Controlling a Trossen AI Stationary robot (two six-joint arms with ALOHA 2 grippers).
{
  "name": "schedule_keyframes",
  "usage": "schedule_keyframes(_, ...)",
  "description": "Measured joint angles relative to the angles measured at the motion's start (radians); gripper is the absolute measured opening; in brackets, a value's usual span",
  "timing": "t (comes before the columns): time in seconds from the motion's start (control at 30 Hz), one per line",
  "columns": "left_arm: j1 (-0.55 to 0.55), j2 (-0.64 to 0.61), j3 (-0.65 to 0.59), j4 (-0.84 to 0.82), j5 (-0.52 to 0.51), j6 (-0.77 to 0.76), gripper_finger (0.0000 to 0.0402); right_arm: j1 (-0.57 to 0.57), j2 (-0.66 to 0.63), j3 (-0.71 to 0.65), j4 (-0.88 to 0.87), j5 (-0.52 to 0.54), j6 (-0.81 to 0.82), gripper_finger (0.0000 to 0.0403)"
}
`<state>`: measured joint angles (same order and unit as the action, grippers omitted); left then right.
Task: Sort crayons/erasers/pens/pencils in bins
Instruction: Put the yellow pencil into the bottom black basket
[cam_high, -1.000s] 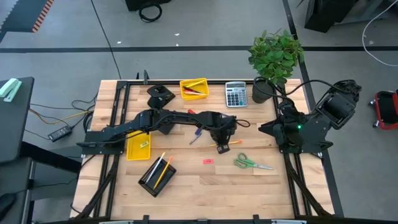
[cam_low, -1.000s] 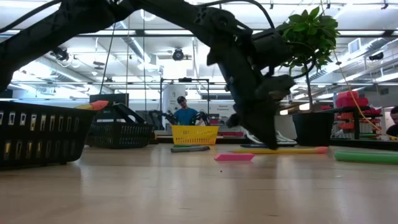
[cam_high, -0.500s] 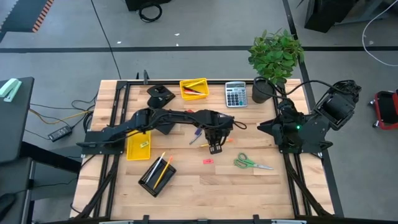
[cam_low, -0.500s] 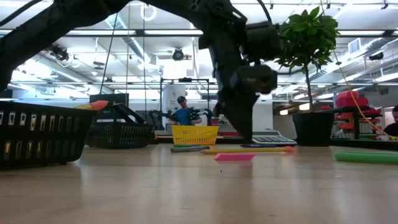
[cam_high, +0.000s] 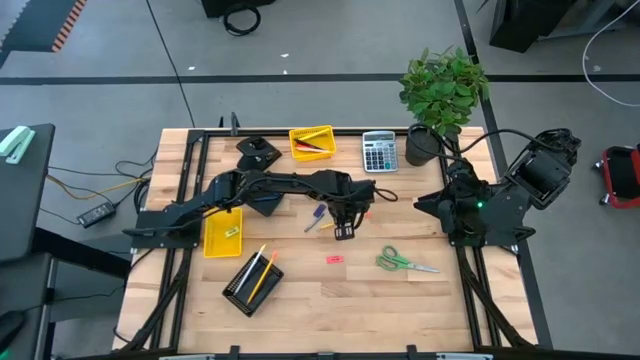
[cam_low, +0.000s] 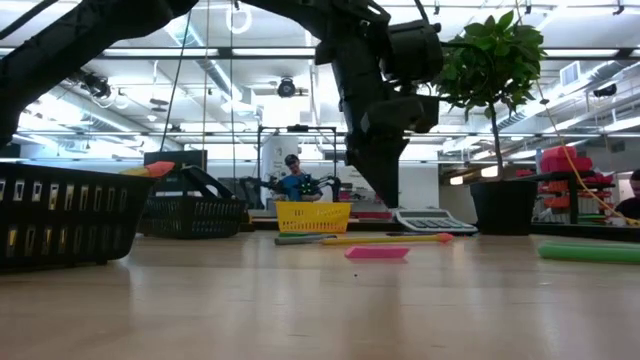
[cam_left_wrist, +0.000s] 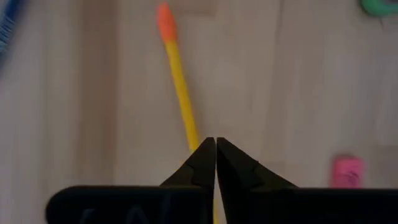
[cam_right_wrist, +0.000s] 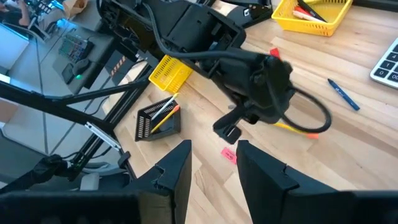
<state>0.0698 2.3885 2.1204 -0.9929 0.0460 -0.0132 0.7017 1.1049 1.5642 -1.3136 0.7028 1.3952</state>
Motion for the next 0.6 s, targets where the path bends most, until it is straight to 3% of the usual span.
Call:
schedule_keyframes(0.33, 0.07, 0.001, -0.075, 0.147, 0.005, 0.018, 0.0123, 0.0, 0.0, 0.0, 0.0, -0.006, 0.045, 0.0133)
schedule_keyframes(0.6, 0.072, 0.003, -0.119, 0.157, 0.057, -0.051, 0.0209, 0.0, 0.0, 0.0, -0.005, -0.019, 0.023, 0.0133)
